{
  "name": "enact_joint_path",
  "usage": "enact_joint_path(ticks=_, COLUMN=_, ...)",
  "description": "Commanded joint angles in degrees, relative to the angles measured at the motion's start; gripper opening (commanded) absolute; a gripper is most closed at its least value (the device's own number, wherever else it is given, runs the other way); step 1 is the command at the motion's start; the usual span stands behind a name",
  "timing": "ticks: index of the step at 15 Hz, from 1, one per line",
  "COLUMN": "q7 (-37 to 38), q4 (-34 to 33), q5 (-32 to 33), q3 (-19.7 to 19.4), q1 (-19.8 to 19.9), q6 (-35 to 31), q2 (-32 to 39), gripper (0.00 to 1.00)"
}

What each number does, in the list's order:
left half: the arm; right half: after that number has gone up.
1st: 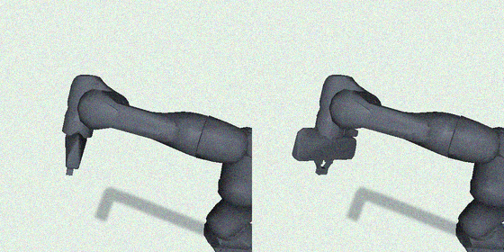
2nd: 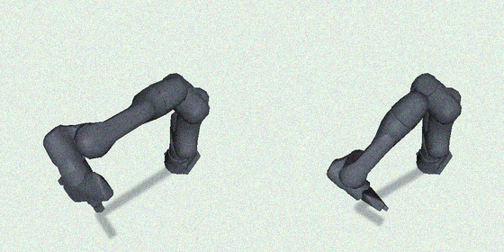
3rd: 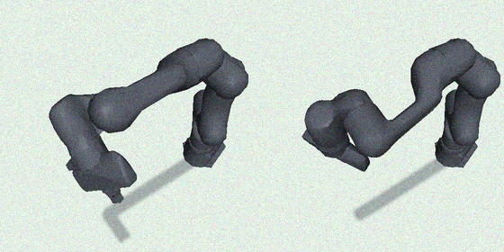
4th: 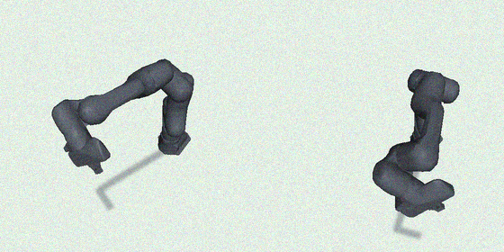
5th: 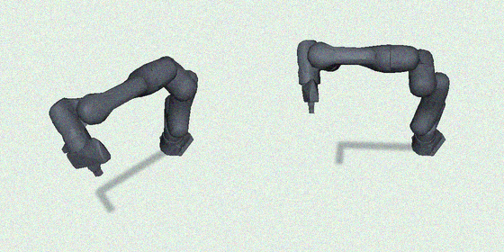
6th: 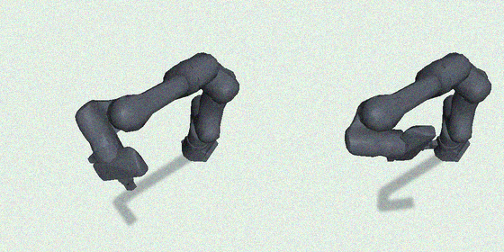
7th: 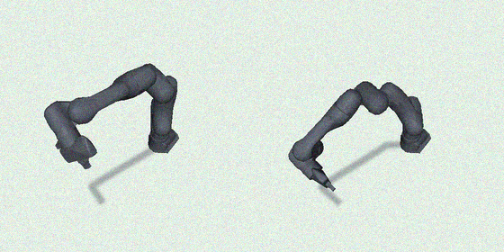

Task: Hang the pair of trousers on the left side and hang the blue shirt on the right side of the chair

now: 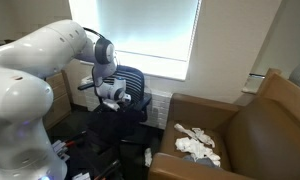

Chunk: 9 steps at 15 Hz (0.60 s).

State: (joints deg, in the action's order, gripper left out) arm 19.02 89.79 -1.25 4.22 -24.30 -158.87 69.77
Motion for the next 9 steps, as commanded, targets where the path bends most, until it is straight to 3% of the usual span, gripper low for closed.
enact_joint_path(ticks=1, q7=-1.55, q4=-1.76, q5=-1.22, q3=1.05, q1=1.29, q6=1.4, q2=0.75, gripper=0.18)
enact_joint_path(ticks=4, q7=-2.04, q4=-1.78, q5=-1.54, q3=1.78, q1=1.92, q6=1.7, q2=-0.1, gripper=0.01)
enact_joint_path(ticks=7, q7=-3.82, q4=3.12, q5=-1.54, q3=3.84, q1=2.93, q6=-1.79, q2=-6.16, gripper=0.03)
enact_joint_path(ticks=9, q7=-3.97, q4=8.32, q5=-0.58, q3=3.1, q1=1.1, q6=-10.02, q2=-11.63, gripper=0.03)
